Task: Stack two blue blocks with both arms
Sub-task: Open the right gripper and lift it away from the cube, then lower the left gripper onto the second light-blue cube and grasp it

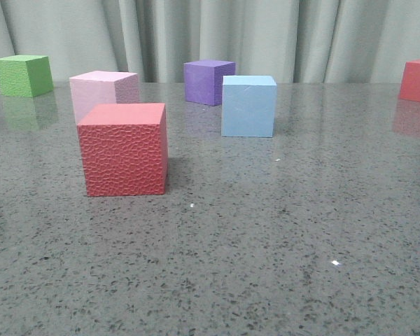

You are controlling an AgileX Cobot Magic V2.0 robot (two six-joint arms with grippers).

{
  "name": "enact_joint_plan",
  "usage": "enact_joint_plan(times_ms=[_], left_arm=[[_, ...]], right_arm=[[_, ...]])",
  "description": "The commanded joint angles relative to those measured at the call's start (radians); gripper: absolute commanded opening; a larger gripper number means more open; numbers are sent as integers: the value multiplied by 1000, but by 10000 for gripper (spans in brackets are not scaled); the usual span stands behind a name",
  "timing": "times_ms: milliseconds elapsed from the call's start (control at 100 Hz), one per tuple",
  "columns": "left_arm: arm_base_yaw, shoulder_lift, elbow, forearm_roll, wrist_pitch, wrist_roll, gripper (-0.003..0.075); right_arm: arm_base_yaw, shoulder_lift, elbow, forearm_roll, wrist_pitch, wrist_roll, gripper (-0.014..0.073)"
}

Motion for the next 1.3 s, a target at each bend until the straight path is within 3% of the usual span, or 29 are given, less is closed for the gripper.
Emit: enact_joint_plan(times_ms=[0,340,620,790,1290], left_arm=[[-6,-1,-32,-12,-53,-2,566],[-6,-1,-32,-12,-55,-2,566],[-6,-1,-32,-15,-61,-2,566],[-6,1,-46,-42,-131,-2,566],[-6,382,-346,-42,-167,-98,566]], right_arm=[[-6,-77,37,-30,-73,-10,592],[-6,-241,140,-50,-94,-10,592],[-6,-253,140,-59,-98,-10,592],[-6,-253,140,-59,-98,-10,592],[-6,-253,140,-59,-97,-10,592]])
